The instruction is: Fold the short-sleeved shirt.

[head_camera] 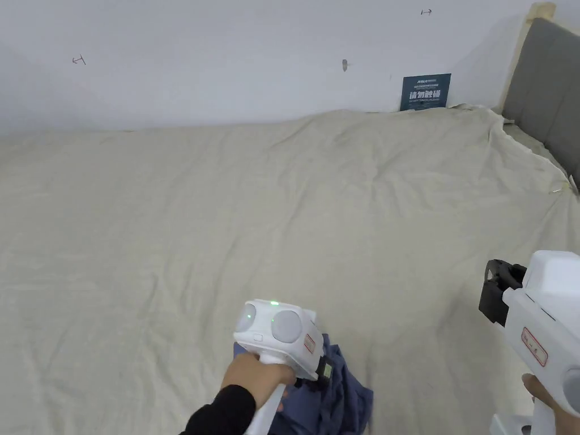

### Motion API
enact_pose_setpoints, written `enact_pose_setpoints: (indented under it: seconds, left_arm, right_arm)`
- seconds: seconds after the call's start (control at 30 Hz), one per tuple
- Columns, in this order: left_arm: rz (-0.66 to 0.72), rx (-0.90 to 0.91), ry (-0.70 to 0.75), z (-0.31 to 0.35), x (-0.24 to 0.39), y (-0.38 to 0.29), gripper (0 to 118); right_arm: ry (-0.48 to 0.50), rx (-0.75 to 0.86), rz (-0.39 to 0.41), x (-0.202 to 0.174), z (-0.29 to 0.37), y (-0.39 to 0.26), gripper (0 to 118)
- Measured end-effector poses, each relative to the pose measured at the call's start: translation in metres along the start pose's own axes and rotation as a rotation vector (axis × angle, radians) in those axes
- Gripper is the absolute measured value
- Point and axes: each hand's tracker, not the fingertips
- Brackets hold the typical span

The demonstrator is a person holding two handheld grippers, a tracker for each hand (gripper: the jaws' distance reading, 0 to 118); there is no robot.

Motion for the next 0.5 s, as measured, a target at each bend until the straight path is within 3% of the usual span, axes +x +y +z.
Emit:
enact_pose_setpoints:
  seconds: [0.07, 0.13, 0.2, 0.23, 0.33, 0.5]
  left_arm:
    - [-0.02, 0.008, 0.025, -0.009, 0.007, -0.004, 14]
    - [-0.043, 0.03, 0.05, -0.009, 0.013, -0.007, 24]
    - [-0.061, 0.044, 0.04, -0.004, 0.019, -0.009, 44]
    - [-0.062, 0.048, 0.019, 0.0, 0.019, -0.009, 60]
    - [-0.028, 0.112, -0.06, 0.024, 0.021, -0.01, 87]
    - [-0.003, 0.317, -0.126, 0.082, 0.008, -0.015, 91]
  right_arm:
    - [-0.009, 0.002, 0.001, 0.002, 0.002, -0.001, 0]
    - [-0.015, 0.0, -0.001, 0.008, 0.001, -0.002, 0]
    - [-0.022, -0.002, -0.002, 0.01, 0.001, -0.002, 0]
    - [-0.024, -0.003, -0.002, 0.009, 0.001, -0.001, 0]
    - [-0.027, -0.002, -0.003, 0.009, 0.002, 0.0, 0]
    - [-0.019, 0.006, 0.001, 0.006, 0.001, 0.004, 0]
